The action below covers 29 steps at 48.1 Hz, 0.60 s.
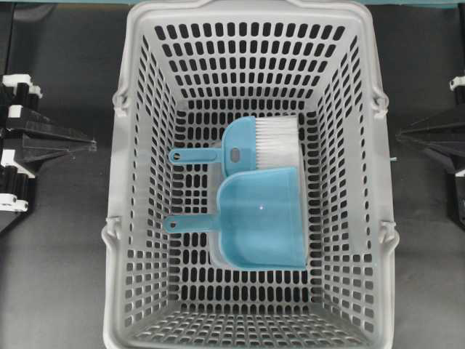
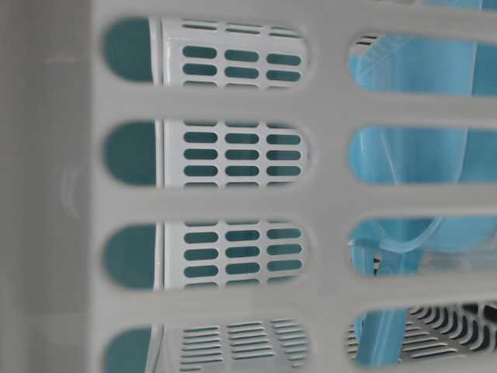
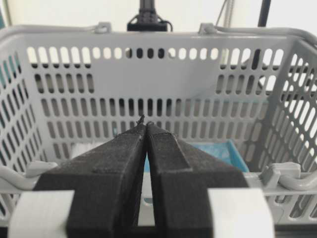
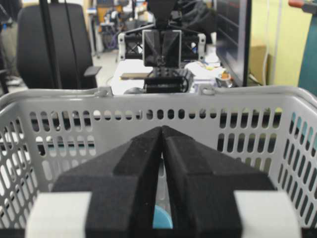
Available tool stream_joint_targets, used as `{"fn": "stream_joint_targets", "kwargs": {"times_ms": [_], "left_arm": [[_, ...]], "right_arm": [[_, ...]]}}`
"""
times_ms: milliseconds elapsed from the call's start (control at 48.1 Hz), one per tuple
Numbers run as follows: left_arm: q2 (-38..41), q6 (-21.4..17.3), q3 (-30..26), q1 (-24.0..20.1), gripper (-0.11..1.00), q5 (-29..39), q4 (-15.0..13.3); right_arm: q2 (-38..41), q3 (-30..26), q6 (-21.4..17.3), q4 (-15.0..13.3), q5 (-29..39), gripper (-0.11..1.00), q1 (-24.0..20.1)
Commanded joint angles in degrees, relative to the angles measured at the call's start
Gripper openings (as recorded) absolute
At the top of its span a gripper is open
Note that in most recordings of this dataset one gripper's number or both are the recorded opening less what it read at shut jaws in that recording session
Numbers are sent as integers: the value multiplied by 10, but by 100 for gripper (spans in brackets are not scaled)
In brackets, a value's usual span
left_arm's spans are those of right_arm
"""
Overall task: Pick up the dustpan from the shopping basket with the left arm.
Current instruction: 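Move the left gripper over the basket toward the blue dustpan handle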
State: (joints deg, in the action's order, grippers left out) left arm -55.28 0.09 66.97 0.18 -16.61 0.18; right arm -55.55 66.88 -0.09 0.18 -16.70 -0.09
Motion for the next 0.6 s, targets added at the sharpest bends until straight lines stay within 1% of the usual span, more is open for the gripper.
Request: {"fn": "stream_joint_targets", "kwargs": {"times_ms": [0, 42, 83, 208, 353, 436, 582], "left_arm": [[11, 15, -36, 7, 6, 34, 23], [14, 23, -51, 8, 4, 62, 23], [18, 30, -68, 9, 0, 91, 23], [39, 35, -133, 15, 0, 185, 23], [76, 34, -214, 22, 0, 294, 24], [108, 33, -272, 25, 0, 376, 23], [172, 33, -366, 29, 0, 492, 24]], "right_arm": [[3, -11, -6, 2, -4, 0, -5], [2, -16, -7, 10, -1, 0, -7], [0, -18, -11, 12, 4, 0, -7], [-2, -29, -21, 13, 33, 0, -7], [-2, -45, -17, 11, 84, 0, -4], [-3, -58, -15, 11, 111, 0, -4], [-11, -69, -13, 9, 156, 0, 0]]}}
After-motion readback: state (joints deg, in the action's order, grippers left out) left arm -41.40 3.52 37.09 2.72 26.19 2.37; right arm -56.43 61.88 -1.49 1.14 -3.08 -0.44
